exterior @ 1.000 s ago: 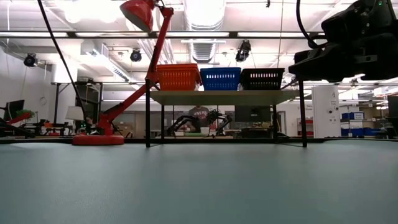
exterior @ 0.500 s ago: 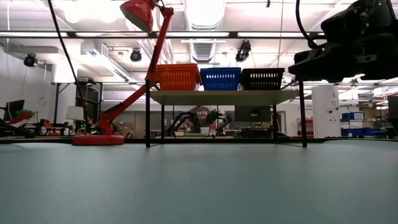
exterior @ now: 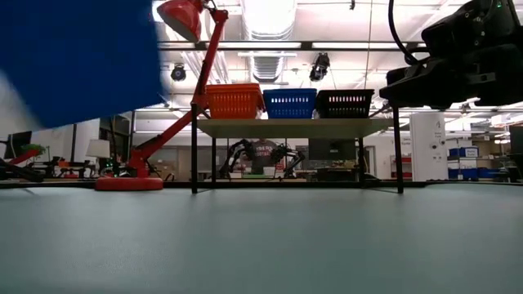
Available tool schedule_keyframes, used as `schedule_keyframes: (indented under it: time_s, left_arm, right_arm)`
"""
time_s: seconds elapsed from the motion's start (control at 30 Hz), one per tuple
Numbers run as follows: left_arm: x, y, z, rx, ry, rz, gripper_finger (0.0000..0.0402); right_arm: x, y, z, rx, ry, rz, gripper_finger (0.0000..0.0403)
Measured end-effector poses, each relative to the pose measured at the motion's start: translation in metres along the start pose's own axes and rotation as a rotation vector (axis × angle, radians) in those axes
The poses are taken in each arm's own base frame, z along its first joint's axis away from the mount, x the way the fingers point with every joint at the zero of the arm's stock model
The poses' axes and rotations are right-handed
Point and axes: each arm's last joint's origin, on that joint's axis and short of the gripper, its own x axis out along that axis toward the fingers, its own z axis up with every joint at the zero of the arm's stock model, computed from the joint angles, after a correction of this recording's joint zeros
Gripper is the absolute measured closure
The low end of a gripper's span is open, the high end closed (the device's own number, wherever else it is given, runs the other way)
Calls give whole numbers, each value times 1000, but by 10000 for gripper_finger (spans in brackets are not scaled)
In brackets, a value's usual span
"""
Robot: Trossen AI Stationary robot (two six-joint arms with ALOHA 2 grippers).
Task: Stack baskets on shelf by color
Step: Stack the blue bin on the other blue bins on the shelf
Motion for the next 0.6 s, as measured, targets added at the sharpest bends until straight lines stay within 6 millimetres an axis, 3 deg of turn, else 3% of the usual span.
schedule_keyframes:
  time_s: [0.3, 0.6]
  left_arm:
    - [-29, 14, 42, 345, -204, 74, 401]
    - [-57, 37, 79, 657, -411, 415, 402]
  right_arm:
    - [0, 0, -1, -2, 9, 3, 394]
    - [0, 0, -1, -3, 8, 2, 394]
